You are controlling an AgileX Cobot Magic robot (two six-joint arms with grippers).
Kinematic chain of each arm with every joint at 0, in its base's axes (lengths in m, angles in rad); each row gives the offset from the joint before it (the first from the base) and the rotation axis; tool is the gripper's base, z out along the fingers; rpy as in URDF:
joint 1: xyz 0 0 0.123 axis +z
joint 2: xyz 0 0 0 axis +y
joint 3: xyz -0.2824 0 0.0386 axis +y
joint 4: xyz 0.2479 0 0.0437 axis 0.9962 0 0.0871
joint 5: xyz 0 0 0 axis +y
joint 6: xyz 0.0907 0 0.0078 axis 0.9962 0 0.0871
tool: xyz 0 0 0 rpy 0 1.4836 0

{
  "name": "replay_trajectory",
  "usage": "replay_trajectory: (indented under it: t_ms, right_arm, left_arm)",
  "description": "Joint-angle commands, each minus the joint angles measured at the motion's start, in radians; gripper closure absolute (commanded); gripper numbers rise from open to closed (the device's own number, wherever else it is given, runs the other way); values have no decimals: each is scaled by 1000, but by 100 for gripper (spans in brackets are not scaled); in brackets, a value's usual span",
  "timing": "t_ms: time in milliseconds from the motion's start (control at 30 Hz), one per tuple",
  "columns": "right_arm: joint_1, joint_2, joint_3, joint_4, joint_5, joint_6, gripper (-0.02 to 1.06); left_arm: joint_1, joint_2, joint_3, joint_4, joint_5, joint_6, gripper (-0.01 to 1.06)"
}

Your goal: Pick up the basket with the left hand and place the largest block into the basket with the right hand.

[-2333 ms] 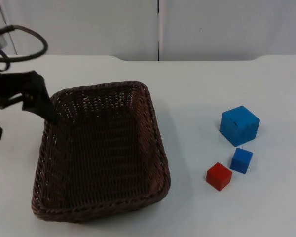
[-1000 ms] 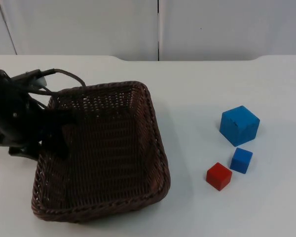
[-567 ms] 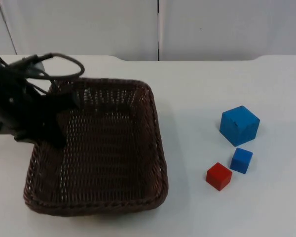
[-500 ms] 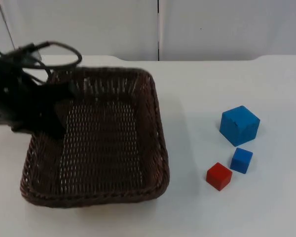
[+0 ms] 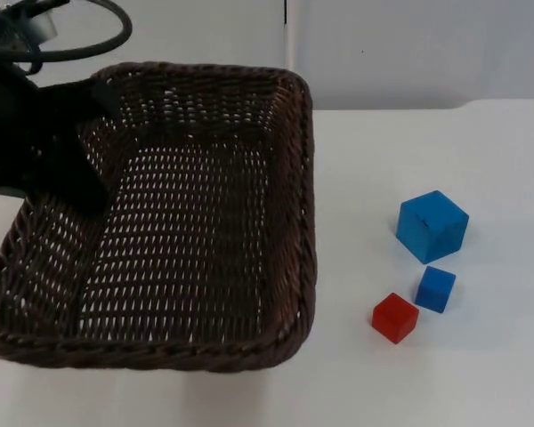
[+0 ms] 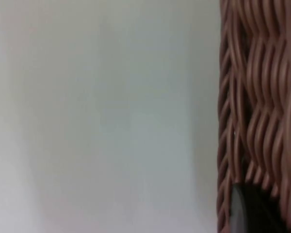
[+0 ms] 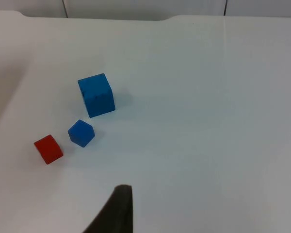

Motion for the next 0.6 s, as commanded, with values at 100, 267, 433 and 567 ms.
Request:
replay_trajectory:
  t_ms: [100,267,433,567]
  right_arm:
    - [-9,-4,7,1,-7,-5,0]
    - [-9,-4,7,1,-7,-5,0]
    - [-9,-4,7,1,-7,-5,0]
    - [-9,-4,7,7,-7,2,0]
  left_arm:
    - [-3,-22,-3,-6,55,1,105]
    - [-3,-22,-3,21,46,1,105]
    - [-3,-22,-3,21,44,1,105]
    - [-3,-22,-3,21,46,1,105]
